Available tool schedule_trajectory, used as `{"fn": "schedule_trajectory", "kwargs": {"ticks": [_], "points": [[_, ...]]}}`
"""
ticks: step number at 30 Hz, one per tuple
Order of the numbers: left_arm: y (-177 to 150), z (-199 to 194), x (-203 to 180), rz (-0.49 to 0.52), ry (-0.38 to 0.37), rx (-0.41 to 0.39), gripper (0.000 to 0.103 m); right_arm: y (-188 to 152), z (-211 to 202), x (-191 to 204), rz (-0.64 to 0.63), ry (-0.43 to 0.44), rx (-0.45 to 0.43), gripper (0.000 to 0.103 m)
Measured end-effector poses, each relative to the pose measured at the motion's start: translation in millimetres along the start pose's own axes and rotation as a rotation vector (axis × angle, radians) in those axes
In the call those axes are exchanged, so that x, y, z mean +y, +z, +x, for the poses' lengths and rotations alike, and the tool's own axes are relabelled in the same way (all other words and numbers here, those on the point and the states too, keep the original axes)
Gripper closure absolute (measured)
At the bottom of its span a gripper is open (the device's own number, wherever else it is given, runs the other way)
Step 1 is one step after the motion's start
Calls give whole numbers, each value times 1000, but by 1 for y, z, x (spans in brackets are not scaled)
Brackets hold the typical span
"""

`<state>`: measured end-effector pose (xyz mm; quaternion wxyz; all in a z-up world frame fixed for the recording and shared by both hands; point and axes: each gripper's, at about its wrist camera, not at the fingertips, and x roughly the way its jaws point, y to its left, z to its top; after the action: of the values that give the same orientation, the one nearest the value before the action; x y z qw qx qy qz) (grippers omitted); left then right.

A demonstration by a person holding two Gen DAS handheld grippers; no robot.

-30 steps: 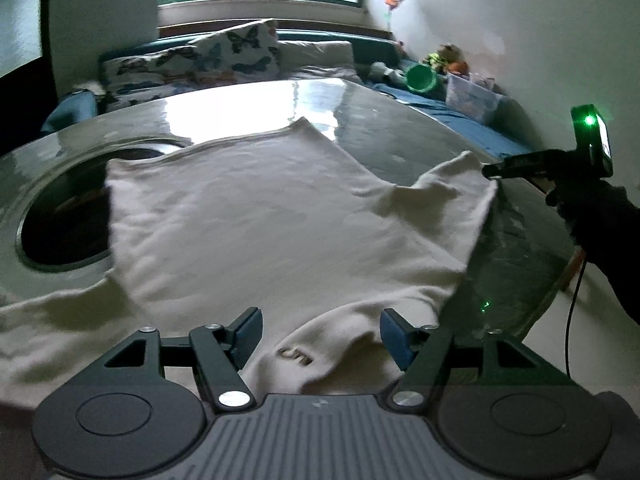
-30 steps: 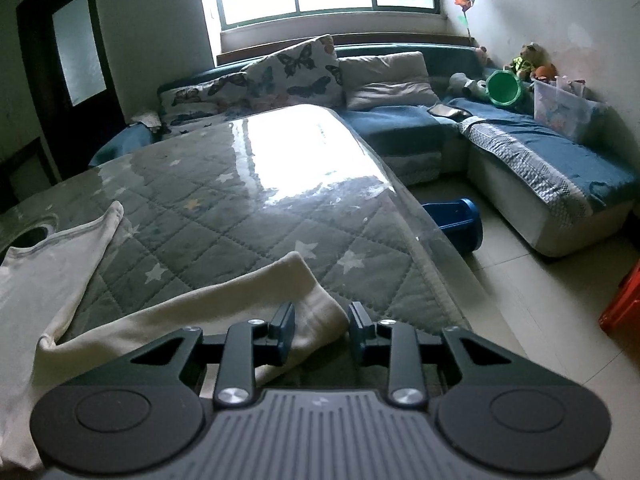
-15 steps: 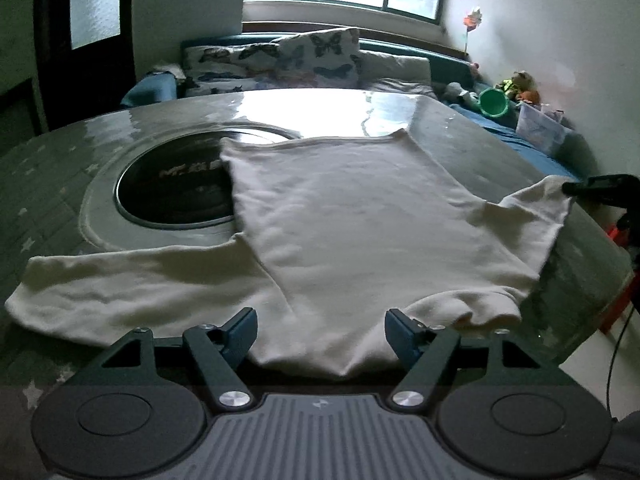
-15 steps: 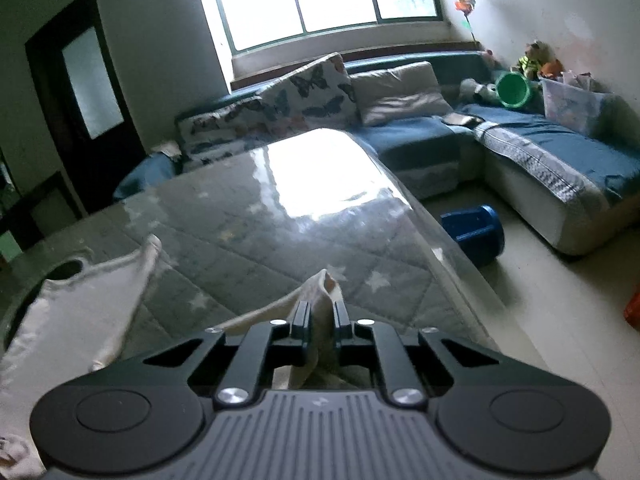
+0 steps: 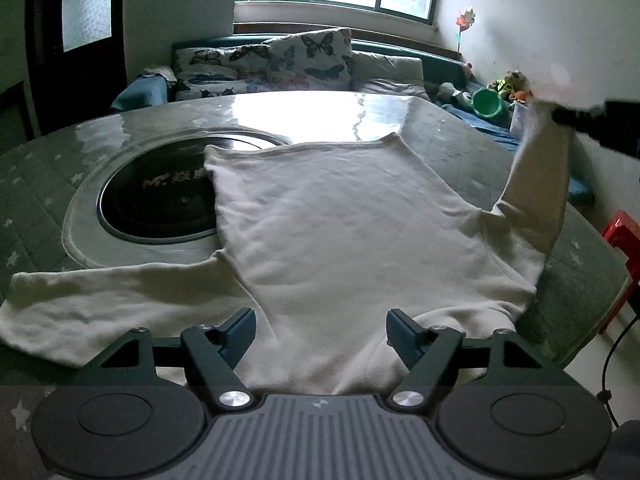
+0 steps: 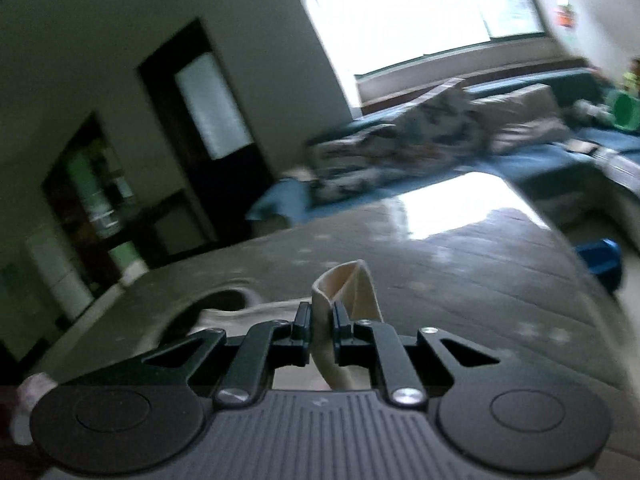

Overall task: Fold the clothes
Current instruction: 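Lift the sleeve with the right gripper and fold it across the body, then grasp the sweatshirt side edge with the left gripper and fold it inward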

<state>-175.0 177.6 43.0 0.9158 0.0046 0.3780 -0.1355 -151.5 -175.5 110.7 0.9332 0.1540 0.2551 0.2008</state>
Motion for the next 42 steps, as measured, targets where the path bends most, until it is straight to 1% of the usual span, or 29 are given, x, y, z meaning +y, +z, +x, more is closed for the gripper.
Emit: {"fn": "schedule_trajectory", "kwargs": {"ticks": [6, 9, 13, 16, 19, 22, 23, 27, 28, 29, 31, 32, 33, 34, 37, 39, 40, 41, 42], "points": [[0, -2, 4, -9, -5, -9, 28, 2, 25, 61, -89, 146, 35, 94], [-1, -4, 8, -23, -4, -19, 28, -5, 39, 86, -121, 195, 64, 94], [-1, -7, 14, -38, 1, -25, 27, -18, 57, 112, -166, 229, 109, 94], [-2, -7, 18, -51, 5, -25, 26, -34, 70, 136, -207, 248, 150, 94], [-1, -6, 20, -55, 3, -24, 26, -48, 67, 151, -258, 252, 164, 94], [3, -5, 17, -45, -17, -30, 28, -46, 61, 142, -280, 215, 173, 92], [5, -4, 16, -44, -29, -31, 28, -46, 58, 135, -289, 187, 176, 92], [13, 9, 4, -29, -86, -20, 36, -47, 45, 100, -295, 56, 191, 89], [15, 12, 0, -23, -99, -15, 36, -48, 43, 92, -288, 27, 196, 83], [16, 16, -5, -12, -114, -9, 36, -50, 40, 82, -278, -2, 201, 80], [18, 24, -16, 11, -135, 4, 36, -55, 31, 63, -260, -48, 211, 79], [19, 27, -22, 22, -145, 11, 36, -58, 26, 56, -259, -65, 217, 76], [20, 31, -27, 32, -153, 19, 36, -62, 21, 51, -262, -79, 223, 72], [20, 35, -31, 38, -156, 28, 36, -65, 17, 46, -266, -94, 228, 63], [22, 46, -37, 39, -147, 50, 37, -77, 6, 40, -305, -121, 242, 60], [22, 51, -37, 29, -146, 66, 46, -85, -1, 40, -330, -133, 248, 54], [22, 54, -38, 27, -142, 73, 48, -89, -3, 39, -334, -136, 250, 51], [21, 55, -38, 29, -138, 73, 51, -92, -4, 39, -335, -137, 253, 51], [21, 56, -39, 30, -133, 73, 58, -96, -3, 37, -332, -136, 258, 51]]}}
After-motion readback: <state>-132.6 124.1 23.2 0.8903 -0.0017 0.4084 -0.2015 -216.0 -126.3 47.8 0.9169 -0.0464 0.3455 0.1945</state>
